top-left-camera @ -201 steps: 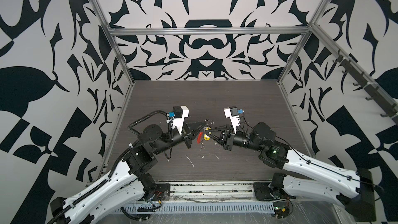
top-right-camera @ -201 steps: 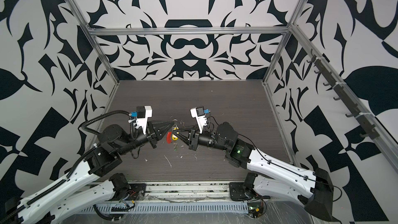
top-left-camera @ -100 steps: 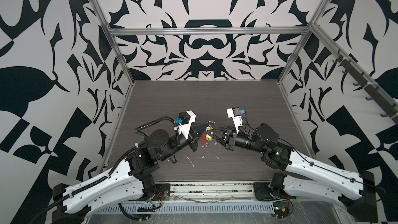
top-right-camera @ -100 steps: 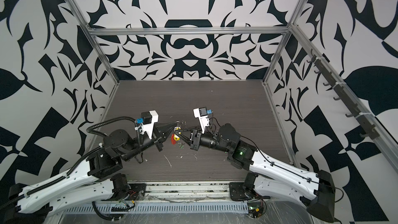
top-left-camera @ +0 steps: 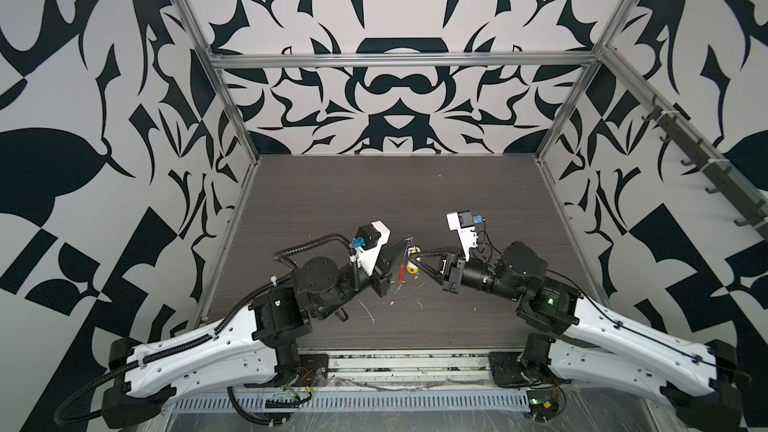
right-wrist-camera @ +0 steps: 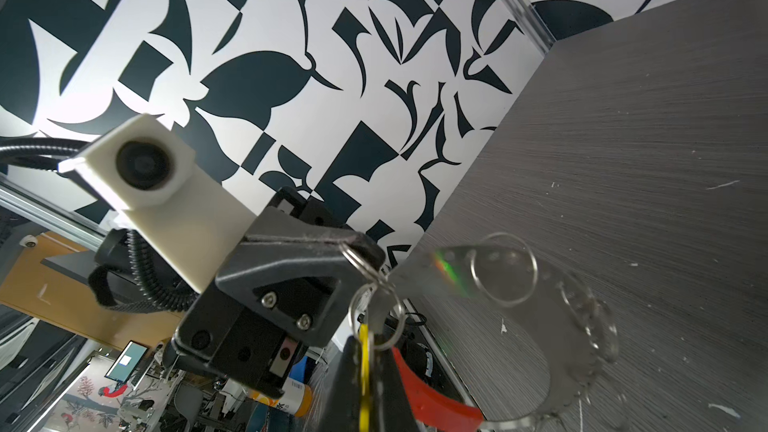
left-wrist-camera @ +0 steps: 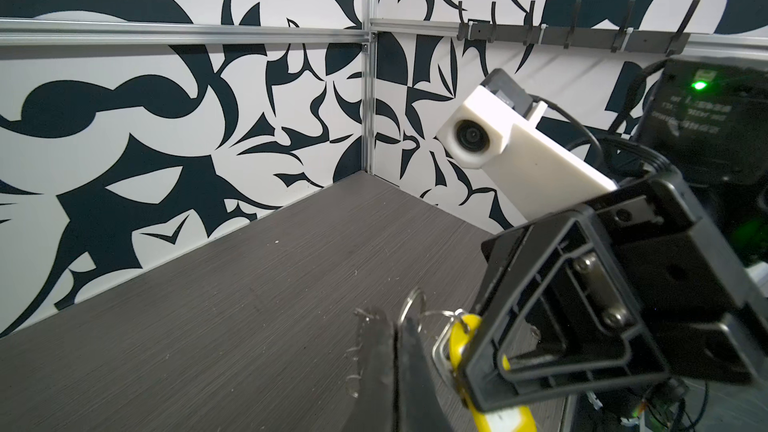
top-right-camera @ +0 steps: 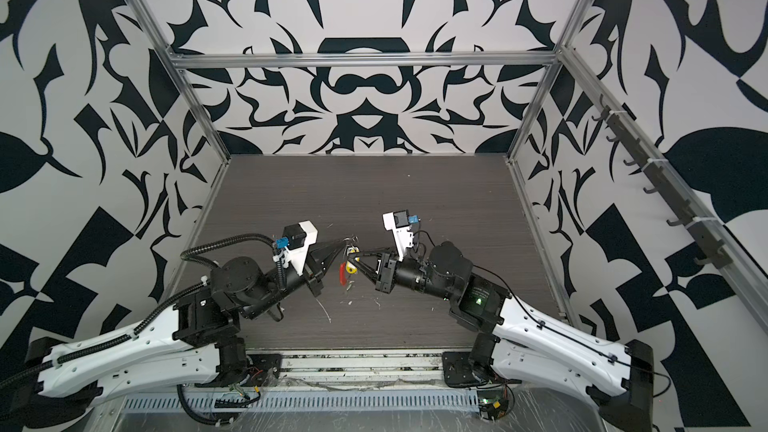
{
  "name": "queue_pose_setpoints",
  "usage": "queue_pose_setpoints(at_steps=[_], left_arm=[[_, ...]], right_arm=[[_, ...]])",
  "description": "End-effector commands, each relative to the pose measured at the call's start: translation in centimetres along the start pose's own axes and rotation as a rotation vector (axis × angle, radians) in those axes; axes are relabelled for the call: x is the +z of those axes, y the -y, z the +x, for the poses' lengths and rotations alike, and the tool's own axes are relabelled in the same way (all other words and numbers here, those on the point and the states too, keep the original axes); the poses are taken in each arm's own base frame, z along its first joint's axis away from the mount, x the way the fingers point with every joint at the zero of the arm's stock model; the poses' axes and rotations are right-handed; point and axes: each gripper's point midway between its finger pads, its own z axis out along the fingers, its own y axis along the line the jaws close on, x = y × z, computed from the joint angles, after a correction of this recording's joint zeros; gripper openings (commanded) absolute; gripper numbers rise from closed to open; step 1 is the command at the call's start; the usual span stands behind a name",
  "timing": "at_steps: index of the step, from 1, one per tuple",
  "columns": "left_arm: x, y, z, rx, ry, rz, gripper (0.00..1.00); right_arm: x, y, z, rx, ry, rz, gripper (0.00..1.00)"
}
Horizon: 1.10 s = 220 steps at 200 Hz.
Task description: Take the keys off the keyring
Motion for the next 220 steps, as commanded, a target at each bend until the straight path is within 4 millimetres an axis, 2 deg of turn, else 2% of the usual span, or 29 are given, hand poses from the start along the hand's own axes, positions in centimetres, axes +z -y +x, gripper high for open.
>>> queue_pose_setpoints(at_steps=[1, 55, 160, 220], left_arm=[[-0.5, -3.7, -0.4, 0.035, -0.001, -0.202, 0.00], [-0.7, -3.8, -0.3, 0.045, -0.006, -0.212, 0.00], [-1.2, -3.5, -0.1, 0.057, -0.026, -0.205, 0.00], [-0.8, -2.0, 0.3, 0.079, -0.078, -0.121, 0.00]], right_arm=[[-1.5, -3.9, -0.4, -0.067, -0.004, -0.120, 0.00], [-2.3, -3.1, -0.2, -0.101, -0.019, -0.053, 0.00], [-3.7, -2.7, -0.7, -0.246, -0.087, 0.088, 0.00], [-4.8, -2.5, -1.5, -0.387, -0.190, 0.225, 0.00]])
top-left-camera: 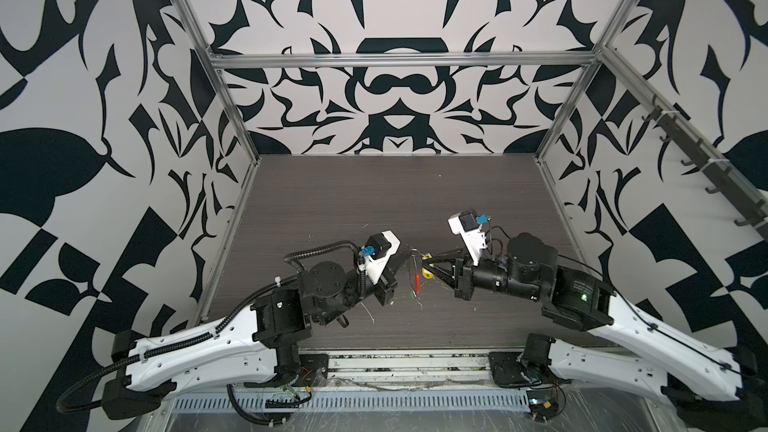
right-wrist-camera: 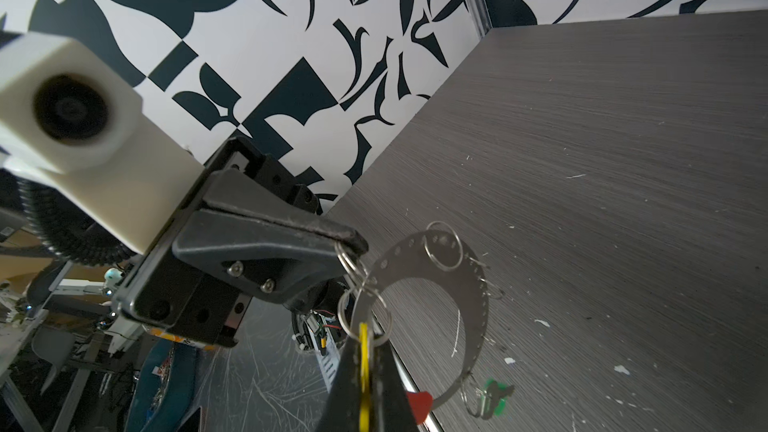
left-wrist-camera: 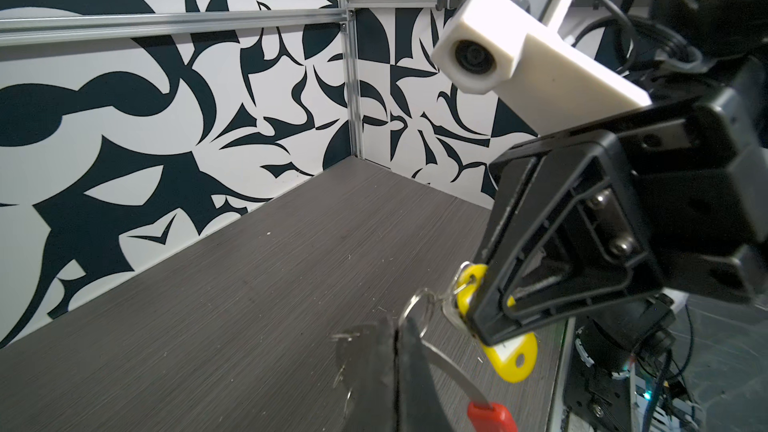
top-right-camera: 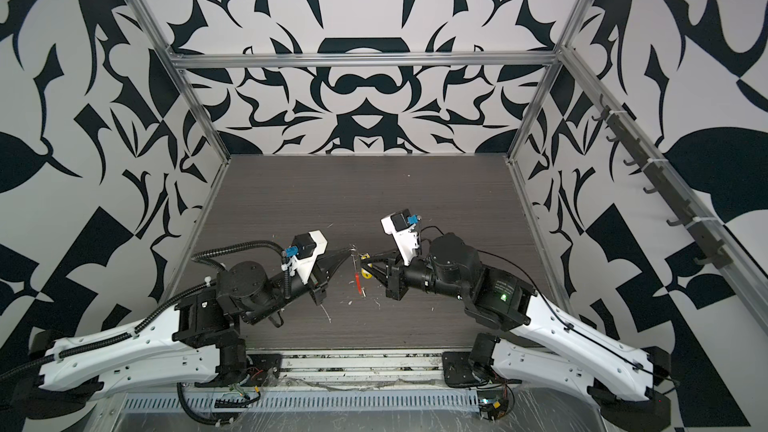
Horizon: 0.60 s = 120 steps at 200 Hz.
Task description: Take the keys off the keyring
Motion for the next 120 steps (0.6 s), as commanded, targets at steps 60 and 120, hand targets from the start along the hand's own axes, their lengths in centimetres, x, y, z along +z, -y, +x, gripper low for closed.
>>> queue_pose_setpoints(at_steps=[60, 120], left_arm=[[-1.0, -1.2, 0.4, 0.020, -0.087, -0.023, 0.00], [-0.7, 0.0, 0.9, 0.024, -0.132, 0.039, 0.00]], right_arm=[[-3.7, -0.2, -3.0, -0.281, -0.020, 0.147, 0.00], [-3.6, -0.3, -4.6, -0.384, -0.023, 0.190, 0.00]])
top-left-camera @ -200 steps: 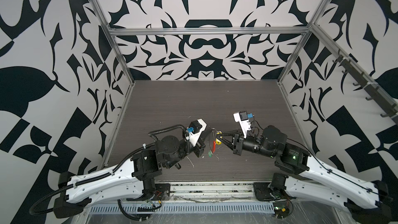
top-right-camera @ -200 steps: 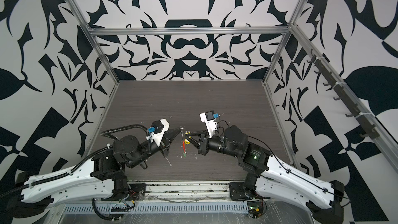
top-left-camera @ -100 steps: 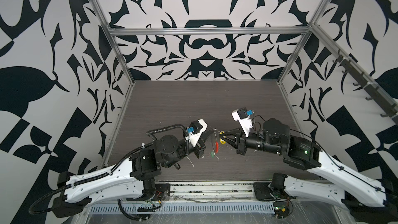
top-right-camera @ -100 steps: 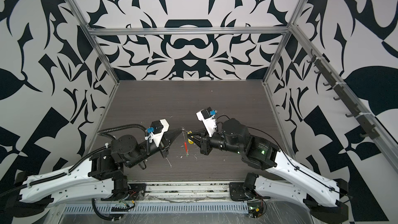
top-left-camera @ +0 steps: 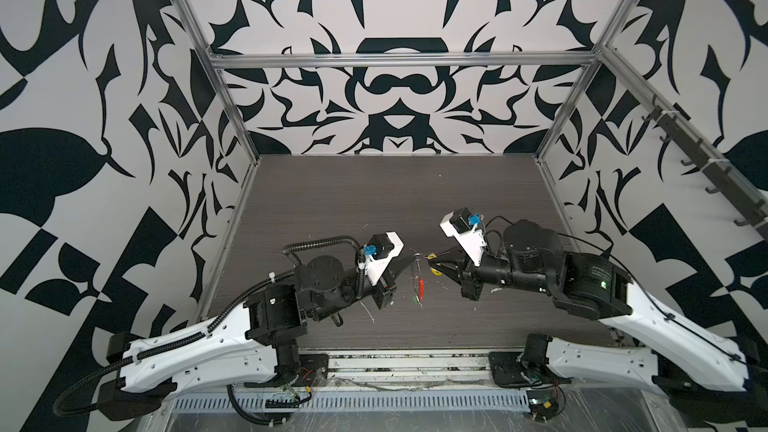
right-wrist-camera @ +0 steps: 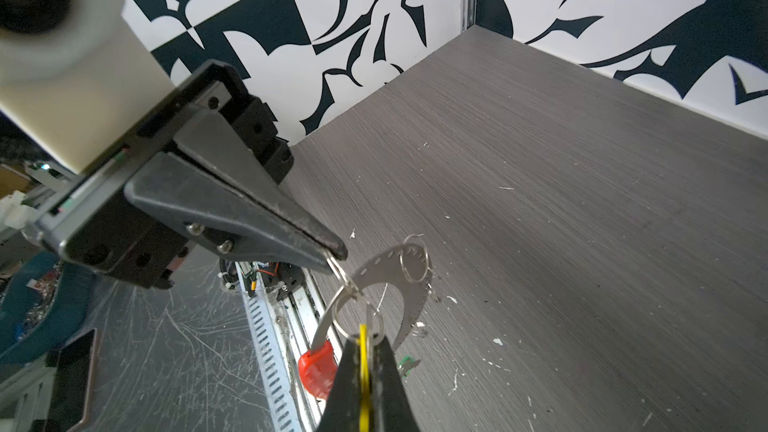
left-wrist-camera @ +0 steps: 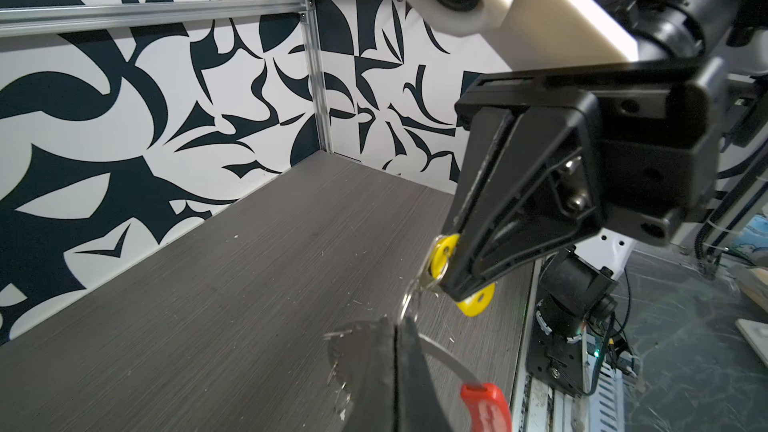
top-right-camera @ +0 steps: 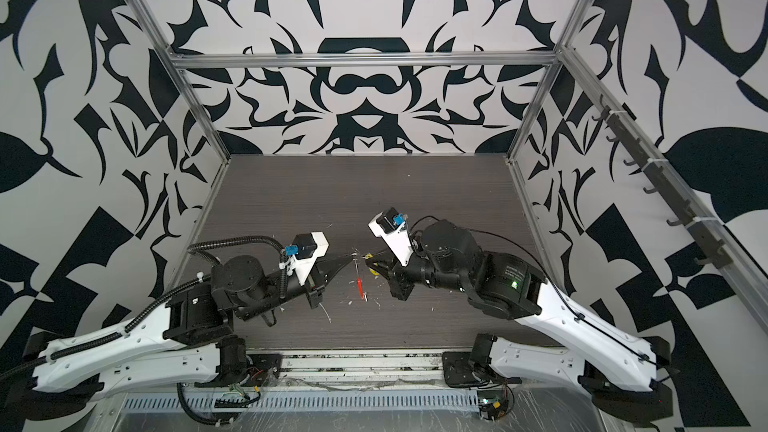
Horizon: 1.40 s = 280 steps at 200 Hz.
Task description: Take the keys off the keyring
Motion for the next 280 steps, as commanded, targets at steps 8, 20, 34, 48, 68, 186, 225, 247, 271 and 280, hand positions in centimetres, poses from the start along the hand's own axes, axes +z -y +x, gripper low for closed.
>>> queue_pose_setpoints(at_steps=[8, 20, 34, 48, 68, 186, 225, 247, 271, 280], left_arm=[[-0.3, -1.4, 1.6, 0.010, -0.088, -0.060, 0.00], [-0.2, -1.1, 1.8, 0.014, -0.097, -0.041, 0.00], [-0.1, -0.7, 1.8, 0.016, -0.102, -0.019, 0.00], [-0.2, -0.3, 1.9, 0.018, -0.107, 0.004, 0.00], [-0.4, 0.1, 1.6, 0.014, -0.103, 0.032, 0.00], [-0.2, 2.4, 1.3, -0.130, -0.133, 0.318, 0.00], [-0.1, 3.0, 1.5, -0.141, -0.159, 0.356, 0.00], [-0.1, 3.1, 1.5, -0.149, -0.160, 0.370, 0.00], [0.1, 3.5, 1.6, -0.161, -0.177, 0.400, 0.00], [0.2, 3.6, 1.7, -0.164, -0.186, 0.408, 0.00]], right_arm=[[-3.1, 0.8, -3.6, -0.084, 0.109, 0.086, 0.00], [-3.1, 0.7, -4.1, -0.100, 0.115, 0.085, 0.00], [-3.2, 0.4, -4.6, -0.118, 0.120, 0.081, 0.00], [-3.2, 0.0, -5.2, -0.139, 0.124, 0.063, 0.00], [-3.4, -0.4, -5.5, -0.178, 0.118, 0.047, 0.00], [-3.6, -1.2, -5.8, -0.404, 0.072, 0.023, 0.00], [-4.0, -1.0, -6.2, -0.445, 0.067, 0.044, 0.00], [-4.4, -1.1, -6.5, -0.470, 0.073, 0.044, 0.00], [-4.2, -1.6, -6.3, -0.502, 0.032, 0.016, 0.00], [-4.1, -1.7, -6.4, -0.513, 0.015, 0.011, 0.00]])
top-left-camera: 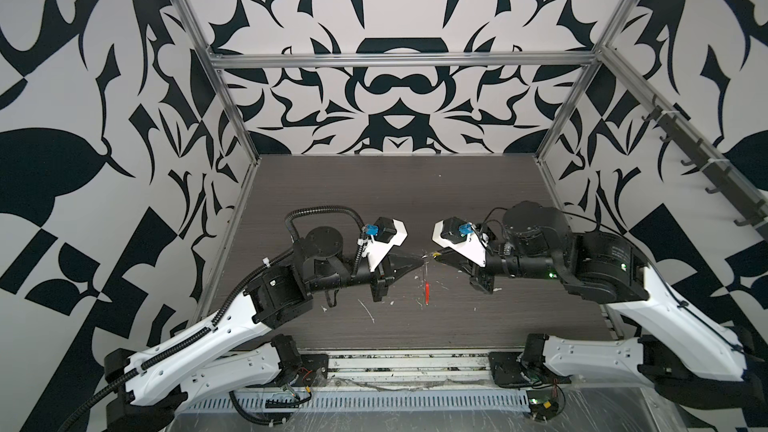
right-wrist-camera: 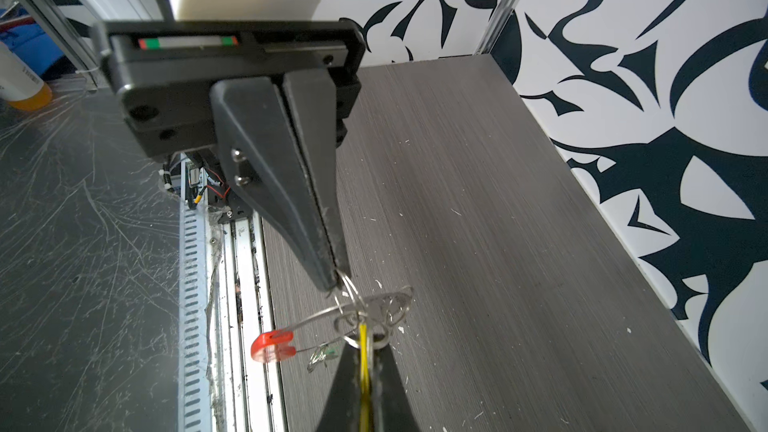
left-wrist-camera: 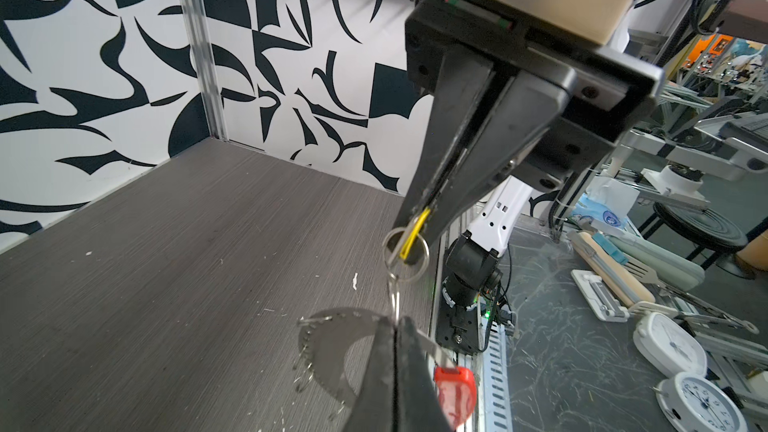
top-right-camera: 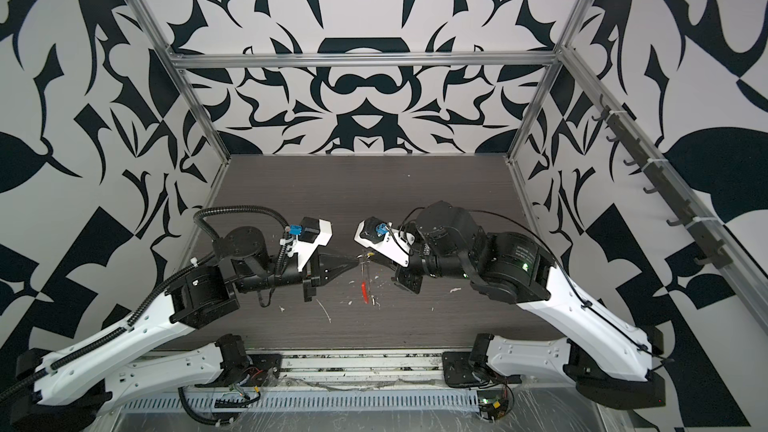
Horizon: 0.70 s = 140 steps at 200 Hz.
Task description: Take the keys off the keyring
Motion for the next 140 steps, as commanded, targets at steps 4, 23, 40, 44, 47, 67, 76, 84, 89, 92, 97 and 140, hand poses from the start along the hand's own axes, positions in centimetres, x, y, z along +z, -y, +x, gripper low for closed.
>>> queue_pose_setpoints(at_steps=[4, 23, 40, 44, 47, 67, 76, 84, 89, 92, 97, 140], left_arm=[[0.3, 0.8, 2.7, -0.063, -0.124, 0.064, 0.00], [0.6, 0.6, 2.8, -0.068, -0.131, 0.058, 0.00], [0.6, 0.7, 2.6, -0.064, -0.125, 0.063, 0.00], [0.6, 0.8, 2.6, -0.064, -0.125, 0.066, 0.00], [0.6, 0.8, 2.5, -0.065, -0.123, 0.068, 0.00], [0.5, 1.1, 2.2, -0.063, -0.114, 0.081, 0.00], [0.4, 1.2, 2.0, -0.060, -0.109, 0.084, 0.00], [0.4, 1.4, 1.9, -0.061, -0.106, 0.095, 0.00], [0.4, 1.5, 1.9, -0.060, -0.104, 0.100, 0.00], [0.4, 1.6, 1.8, -0.060, -0.102, 0.106, 0.00], [0.4, 1.7, 1.8, -0.061, -0.101, 0.112, 0.00], [0.8, 2.0, 2.1, -0.072, -0.122, 0.142, 0.00]], right_arm=[[-2.7, 1.1, -4.2, -0.064, 0.126, 0.055, 0.00], [-2.2, 1.2, -4.5, -0.069, 0.110, 0.045, 0.00], [-1.8, 1.1, -4.6, -0.073, 0.099, 0.035, 0.00], [-1.7, 1.1, -4.6, -0.075, 0.096, 0.033, 0.00], [-1.7, 1.2, -4.7, -0.075, 0.096, 0.034, 0.00], [-1.5, 1.1, -4.9, -0.082, 0.098, 0.025, 0.00], [-1.4, 1.1, -5.0, -0.084, 0.099, 0.027, 0.00], [-1.3, 1.2, -5.0, -0.086, 0.097, 0.028, 0.00], [-1.4, 1.2, -5.0, -0.087, 0.096, 0.028, 0.00], [-1.4, 1.2, -5.1, -0.089, 0.097, 0.027, 0.00], [-1.4, 1.2, -5.1, -0.090, 0.096, 0.028, 0.00], [-1.7, 1.1, -5.8, -0.114, 0.105, 0.016, 0.00]])
